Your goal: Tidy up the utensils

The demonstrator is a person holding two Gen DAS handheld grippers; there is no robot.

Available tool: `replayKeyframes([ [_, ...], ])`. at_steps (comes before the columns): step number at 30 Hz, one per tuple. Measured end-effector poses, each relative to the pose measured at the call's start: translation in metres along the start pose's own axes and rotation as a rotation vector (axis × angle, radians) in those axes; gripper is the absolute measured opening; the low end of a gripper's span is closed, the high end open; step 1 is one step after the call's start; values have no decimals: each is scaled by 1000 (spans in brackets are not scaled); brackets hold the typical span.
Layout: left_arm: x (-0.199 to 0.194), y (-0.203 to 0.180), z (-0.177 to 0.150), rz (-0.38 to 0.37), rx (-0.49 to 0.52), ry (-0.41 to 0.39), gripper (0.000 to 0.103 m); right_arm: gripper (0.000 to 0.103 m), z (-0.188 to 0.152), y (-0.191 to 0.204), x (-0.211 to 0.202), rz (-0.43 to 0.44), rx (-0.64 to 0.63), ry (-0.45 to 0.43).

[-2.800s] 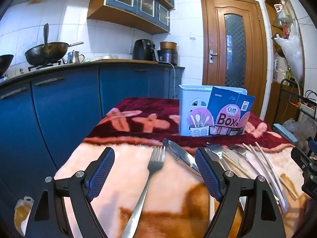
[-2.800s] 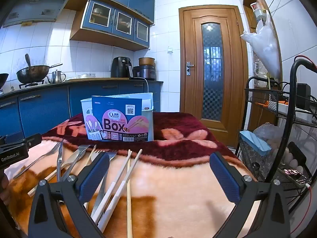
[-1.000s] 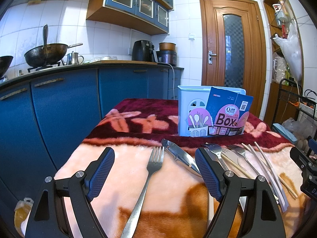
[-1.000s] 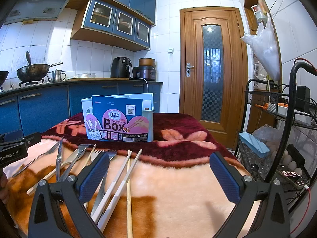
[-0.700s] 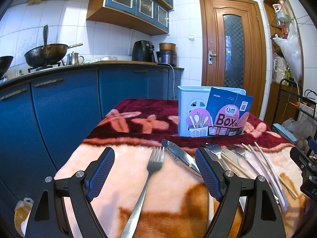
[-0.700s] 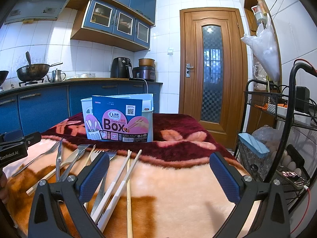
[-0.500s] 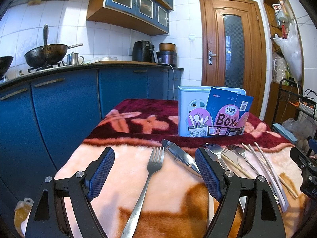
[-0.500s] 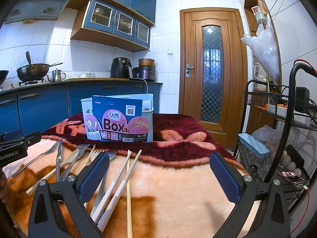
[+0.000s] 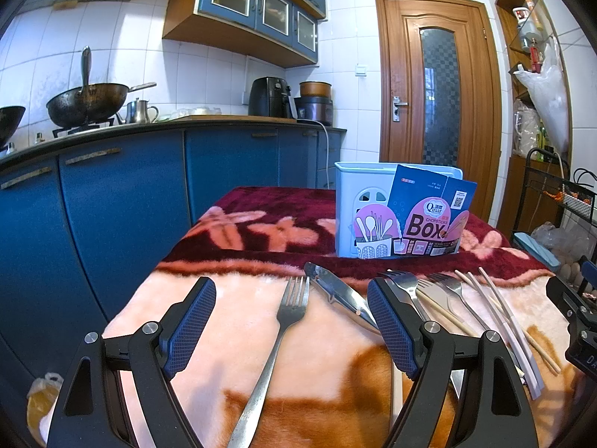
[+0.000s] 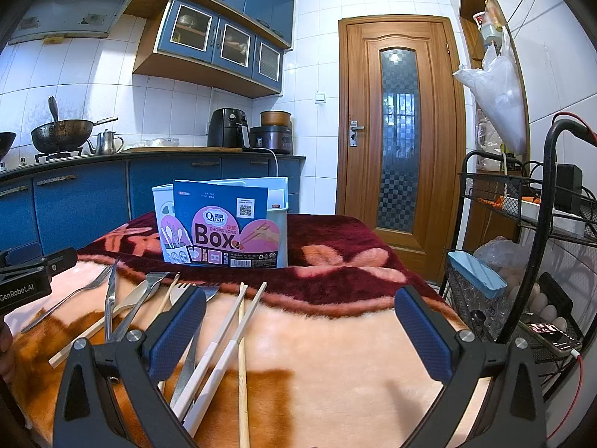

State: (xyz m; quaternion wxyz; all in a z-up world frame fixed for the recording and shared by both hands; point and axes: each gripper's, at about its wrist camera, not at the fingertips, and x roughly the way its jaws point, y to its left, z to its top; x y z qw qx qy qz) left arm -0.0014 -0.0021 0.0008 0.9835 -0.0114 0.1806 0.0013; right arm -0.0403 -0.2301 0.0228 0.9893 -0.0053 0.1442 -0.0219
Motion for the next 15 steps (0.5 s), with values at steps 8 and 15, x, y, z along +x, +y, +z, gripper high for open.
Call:
replayKeyframes([
  [8,0,0,0,0,0,0,84,103,0,0,0,0,-1,0],
  [15,2,-2,2,0,-1,2,84,103,0,0,1,-1,-1,2],
])
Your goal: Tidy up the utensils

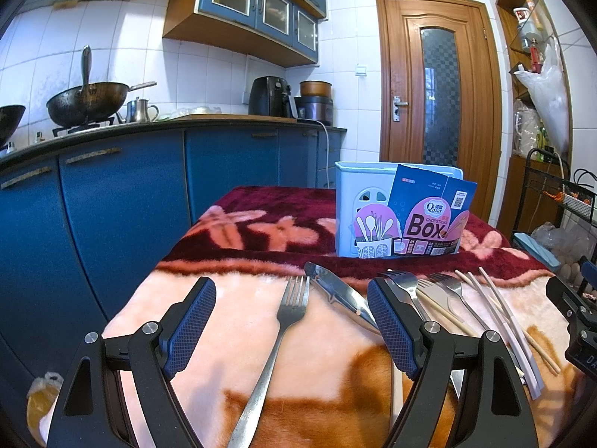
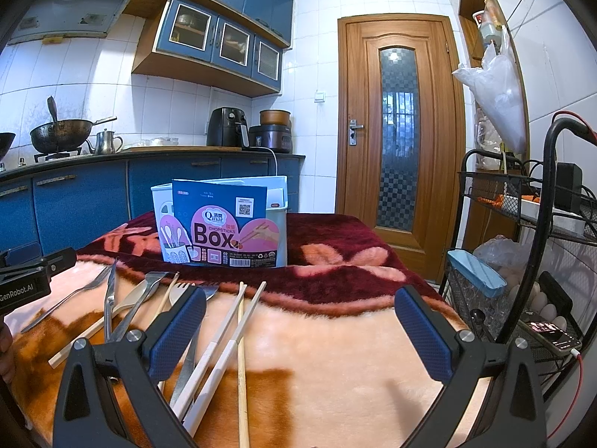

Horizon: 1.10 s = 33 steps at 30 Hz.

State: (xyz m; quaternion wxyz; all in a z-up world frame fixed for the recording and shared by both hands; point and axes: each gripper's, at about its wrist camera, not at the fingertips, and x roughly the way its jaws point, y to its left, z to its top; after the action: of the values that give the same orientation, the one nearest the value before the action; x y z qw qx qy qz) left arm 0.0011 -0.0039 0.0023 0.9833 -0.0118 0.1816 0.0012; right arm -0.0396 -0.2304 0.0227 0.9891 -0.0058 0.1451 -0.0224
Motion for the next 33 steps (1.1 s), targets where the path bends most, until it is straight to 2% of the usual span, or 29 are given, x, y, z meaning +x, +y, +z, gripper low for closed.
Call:
replayKeyframes([
  [8,-3,6,4,3,-13,9,84,103,0,-2,0,0,12,7],
  [12,-1,11,6,-29,-36,44,84,103,3,-3,4,14,8,60],
  [17,0,13,13,-40,-8,96,84,103,11,-6,15,66,11,190],
  [25,9,15,33,-84,70,239,84,103,33,0,24,125,-45,331],
  [28,18,18,34,-88,91,320,84,102,40,1,31,143,-59,391],
  [33,37,35,34,-56,79,467,84,90,43,0,54,166,-74,557],
])
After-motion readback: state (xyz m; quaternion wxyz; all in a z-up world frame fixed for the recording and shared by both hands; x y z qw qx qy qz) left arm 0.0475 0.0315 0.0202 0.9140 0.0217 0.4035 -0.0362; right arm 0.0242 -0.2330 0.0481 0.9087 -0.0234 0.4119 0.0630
